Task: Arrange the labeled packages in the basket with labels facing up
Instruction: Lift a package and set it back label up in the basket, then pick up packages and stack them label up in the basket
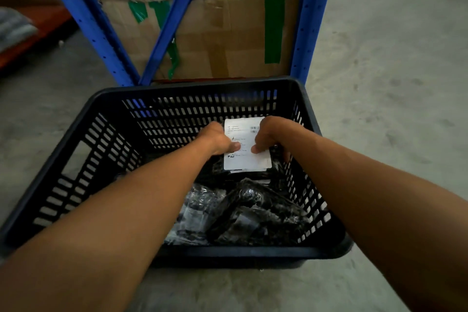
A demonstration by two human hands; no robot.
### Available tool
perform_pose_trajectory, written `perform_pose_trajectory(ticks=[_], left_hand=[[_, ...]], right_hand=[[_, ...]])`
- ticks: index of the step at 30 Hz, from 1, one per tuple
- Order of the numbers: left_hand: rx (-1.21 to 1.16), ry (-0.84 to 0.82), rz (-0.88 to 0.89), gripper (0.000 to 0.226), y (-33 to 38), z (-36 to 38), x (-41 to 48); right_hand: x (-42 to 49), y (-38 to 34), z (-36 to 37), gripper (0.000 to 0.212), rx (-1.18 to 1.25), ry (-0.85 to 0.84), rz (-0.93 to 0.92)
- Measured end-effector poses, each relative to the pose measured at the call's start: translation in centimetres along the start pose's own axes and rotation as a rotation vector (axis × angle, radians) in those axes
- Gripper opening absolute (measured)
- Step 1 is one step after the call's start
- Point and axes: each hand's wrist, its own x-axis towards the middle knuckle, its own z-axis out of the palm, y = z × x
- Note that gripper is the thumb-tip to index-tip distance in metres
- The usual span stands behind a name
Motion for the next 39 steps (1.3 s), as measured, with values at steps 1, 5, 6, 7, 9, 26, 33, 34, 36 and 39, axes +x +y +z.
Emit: perform_pose_trajectory(ticks=[1,5,6,7,9,26,33,34,36,39], left_hand=[[0.045,0.026,0.006,0.052,0.2,0.0,-0.3],[0.258,-0.002,0.063,0.047,1.2,-1.3,-1.6],[0.328,-0.020,0.090,0.045,1.3,-2.1,-1.8],[0.402,-0.045,0.104,0.044,1.0,-3.0,-2.0],[0.545,-0.076,0.112,0.048,0.1,-5.3,-2.0],[0.404,-0.456,0.037,0.084,-14.6,-12.5,0.0],[0.457,-0.486,0.129,0.110,-15.6,-6.8,-0.5],[0.428,-0.458,0.136,0.105,-15.7,-6.3,-0.2],[0.364,-0.454,0.120,0.101,-15.7,-5.8,0.3],[0.238,-0.568,0.076,0.094,-15.7,-6.3,0.5]], right_hand=[[-0.2,-0.5,-0.2,0.063,-0.069,0.044,-0.013],[-0.7,-3.7,-0.2,0.041,-0.243,0.266,-0.131],[-0.8,-4.6,-0.1,0.036,-0.236,0.320,-0.169],[-0.9,-5.4,-0.1,0.034,-0.207,0.377,-0.202],[-1.0,-6.9,-0.3,0.034,-0.134,0.477,-0.241],[1.1,-15.8,4.9,0.018,-0.213,-0.211,-0.156],[0.8,-15.3,7.9,0.051,-0.476,-0.161,-0.126],[1.0,-15.2,7.9,0.049,-0.471,-0.162,-0.117],[1.5,-15.1,7.6,0.048,-0.456,-0.182,-0.109],[2.3,-15.1,7.6,0.050,-0.443,-0.232,-0.098]])
